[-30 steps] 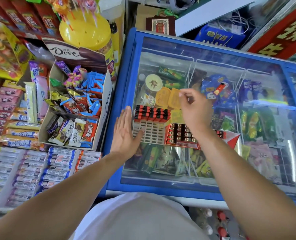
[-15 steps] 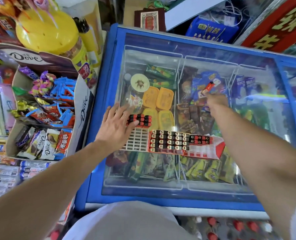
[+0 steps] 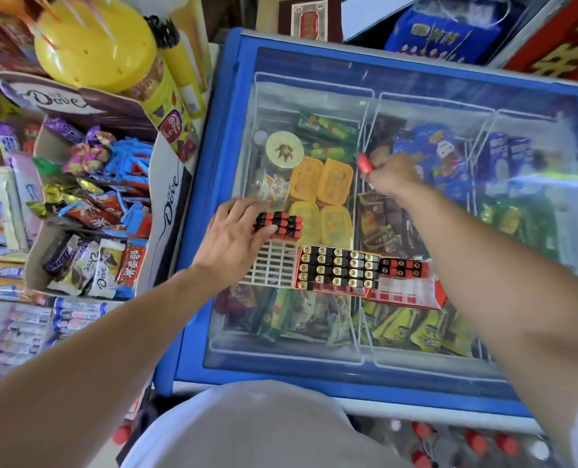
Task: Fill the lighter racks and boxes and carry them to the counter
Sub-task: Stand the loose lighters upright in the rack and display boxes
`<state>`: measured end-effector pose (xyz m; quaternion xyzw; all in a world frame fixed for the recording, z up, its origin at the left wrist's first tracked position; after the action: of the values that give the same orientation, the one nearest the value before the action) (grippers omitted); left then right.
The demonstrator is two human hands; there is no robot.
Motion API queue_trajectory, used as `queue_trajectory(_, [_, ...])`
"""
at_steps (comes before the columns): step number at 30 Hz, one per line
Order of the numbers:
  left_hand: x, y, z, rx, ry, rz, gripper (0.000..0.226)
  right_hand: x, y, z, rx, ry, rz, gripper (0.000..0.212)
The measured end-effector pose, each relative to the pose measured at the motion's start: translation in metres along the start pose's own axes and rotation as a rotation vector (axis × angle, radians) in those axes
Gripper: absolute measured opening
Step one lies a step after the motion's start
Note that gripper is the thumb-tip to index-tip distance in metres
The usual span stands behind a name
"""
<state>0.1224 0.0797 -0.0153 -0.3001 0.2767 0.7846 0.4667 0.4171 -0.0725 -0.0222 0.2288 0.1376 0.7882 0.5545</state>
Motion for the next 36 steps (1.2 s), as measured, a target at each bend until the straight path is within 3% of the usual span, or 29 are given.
queue_trajectory(3, [-0.001,0.001,0.002,0.031,0.040,0.046,0.059,0.026,0.031,-0.003,-0.022,-0.211,0.127,0.021])
queue_trajectory(8, [-0.007,0.003,0.007,0.051,0.159,0.062,0.065,0.056,0.100,0.000,-0.015,-0.374,0.355,0.058])
queue_trajectory(13, [0.004,0.035,0.013,-0.121,0.314,0.067,0.084,0.084,0.175,-0.004,-0.035,-0.266,0.517,0.036])
queue_trajectory(17, [0.034,0.061,-0.008,0.039,0.251,0.206,0.096,0.102,0.207,-0.024,-0.066,-0.064,0.632,0.031])
queue_trajectory(20, [0.054,0.066,-0.019,0.101,0.180,0.125,0.103,0.110,0.209,-0.042,-0.133,-0.015,0.637,0.022])
queue_trajectory(24, [0.059,0.063,-0.023,0.070,0.183,0.070,0.107,0.115,0.213,-0.061,-0.285,0.038,0.594,0.018])
queue_trajectory(36, [0.062,0.062,-0.026,0.085,0.151,0.082,0.116,0.128,0.211,-0.086,-0.493,0.205,0.475,0.014])
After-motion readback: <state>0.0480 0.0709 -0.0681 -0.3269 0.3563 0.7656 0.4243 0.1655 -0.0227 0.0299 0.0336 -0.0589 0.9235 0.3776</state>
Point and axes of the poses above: each hand's wrist, its own y-axis away from the middle knuckle, its own z-axis out of the back of the hand, x = y × z, the point moved 4 cm from there along -y, towards the middle knuckle, and after that the axes turned 15 degrees about y, right-handed, at the moved point
